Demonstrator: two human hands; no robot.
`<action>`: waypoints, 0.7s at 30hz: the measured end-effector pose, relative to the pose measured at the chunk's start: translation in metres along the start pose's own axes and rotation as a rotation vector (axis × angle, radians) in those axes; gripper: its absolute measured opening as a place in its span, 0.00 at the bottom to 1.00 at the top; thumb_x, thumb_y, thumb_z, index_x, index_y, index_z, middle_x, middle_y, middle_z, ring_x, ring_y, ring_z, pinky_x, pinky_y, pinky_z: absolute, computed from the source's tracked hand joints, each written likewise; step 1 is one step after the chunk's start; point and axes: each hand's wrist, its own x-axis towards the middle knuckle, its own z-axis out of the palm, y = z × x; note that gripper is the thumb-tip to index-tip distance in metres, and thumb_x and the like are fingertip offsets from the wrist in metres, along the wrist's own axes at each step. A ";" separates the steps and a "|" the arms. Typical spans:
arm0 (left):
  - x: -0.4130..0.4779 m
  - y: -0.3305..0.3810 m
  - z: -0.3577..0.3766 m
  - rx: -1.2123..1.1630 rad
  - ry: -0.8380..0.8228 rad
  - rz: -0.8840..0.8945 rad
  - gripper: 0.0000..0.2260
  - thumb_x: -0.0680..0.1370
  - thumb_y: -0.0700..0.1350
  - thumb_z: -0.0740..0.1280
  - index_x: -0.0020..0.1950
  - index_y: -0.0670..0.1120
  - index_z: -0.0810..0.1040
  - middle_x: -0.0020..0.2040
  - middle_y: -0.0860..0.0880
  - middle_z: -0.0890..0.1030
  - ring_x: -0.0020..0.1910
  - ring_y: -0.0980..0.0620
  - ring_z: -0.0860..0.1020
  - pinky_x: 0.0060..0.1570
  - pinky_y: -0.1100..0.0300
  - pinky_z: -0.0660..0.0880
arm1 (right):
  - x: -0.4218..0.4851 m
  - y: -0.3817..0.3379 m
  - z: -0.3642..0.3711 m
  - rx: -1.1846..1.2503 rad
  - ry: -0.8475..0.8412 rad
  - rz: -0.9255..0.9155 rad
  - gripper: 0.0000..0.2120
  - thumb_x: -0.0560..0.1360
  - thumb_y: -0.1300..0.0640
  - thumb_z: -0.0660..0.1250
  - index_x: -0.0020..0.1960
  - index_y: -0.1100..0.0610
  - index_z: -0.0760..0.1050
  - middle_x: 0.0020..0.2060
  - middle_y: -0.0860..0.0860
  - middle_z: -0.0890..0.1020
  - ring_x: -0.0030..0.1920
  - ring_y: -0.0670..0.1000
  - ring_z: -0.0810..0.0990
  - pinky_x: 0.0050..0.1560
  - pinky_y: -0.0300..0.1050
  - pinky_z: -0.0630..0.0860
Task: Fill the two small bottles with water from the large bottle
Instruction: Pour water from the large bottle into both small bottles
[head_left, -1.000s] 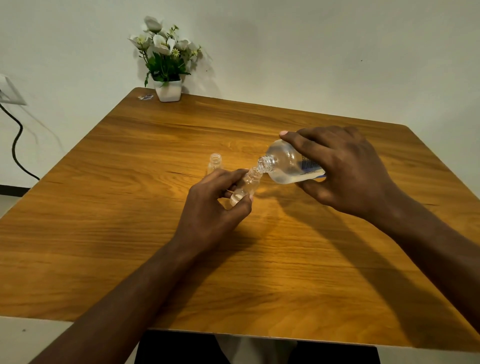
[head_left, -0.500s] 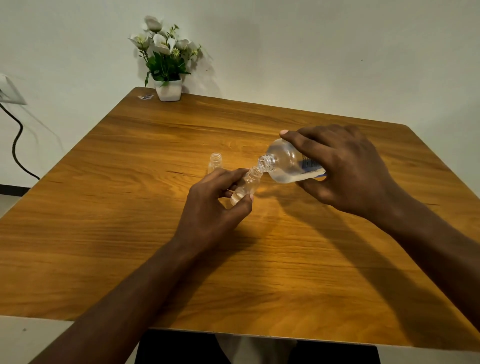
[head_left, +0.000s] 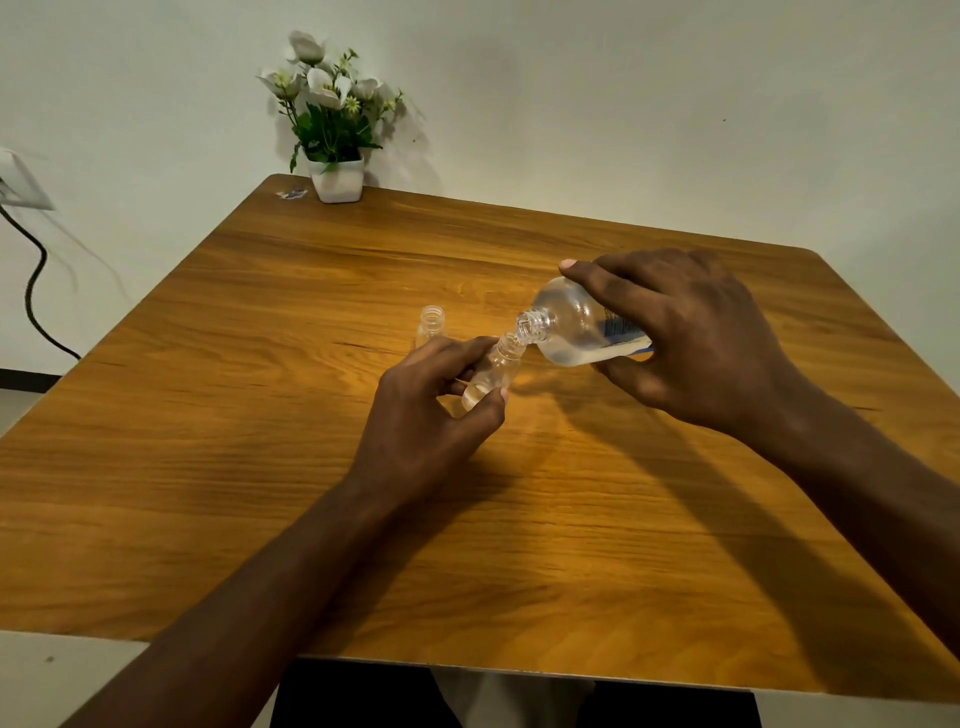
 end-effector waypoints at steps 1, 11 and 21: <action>0.000 0.000 0.000 0.001 0.003 0.001 0.19 0.71 0.38 0.72 0.62 0.43 0.79 0.49 0.48 0.81 0.47 0.54 0.80 0.49 0.62 0.77 | 0.000 0.000 0.000 -0.002 -0.002 0.000 0.35 0.68 0.53 0.76 0.72 0.55 0.68 0.62 0.57 0.78 0.62 0.61 0.76 0.56 0.58 0.70; 0.000 -0.002 0.000 0.010 -0.002 0.004 0.19 0.71 0.39 0.72 0.62 0.43 0.79 0.49 0.49 0.81 0.47 0.55 0.80 0.48 0.64 0.76 | 0.000 0.000 -0.001 -0.001 0.003 -0.002 0.34 0.69 0.53 0.76 0.72 0.56 0.68 0.62 0.57 0.78 0.61 0.61 0.76 0.56 0.58 0.70; 0.000 -0.002 0.000 0.005 0.001 0.008 0.19 0.71 0.38 0.72 0.62 0.43 0.79 0.49 0.49 0.81 0.47 0.54 0.80 0.49 0.61 0.77 | 0.000 -0.001 -0.002 -0.005 -0.006 0.000 0.35 0.69 0.53 0.75 0.72 0.56 0.68 0.62 0.57 0.78 0.62 0.61 0.76 0.57 0.59 0.71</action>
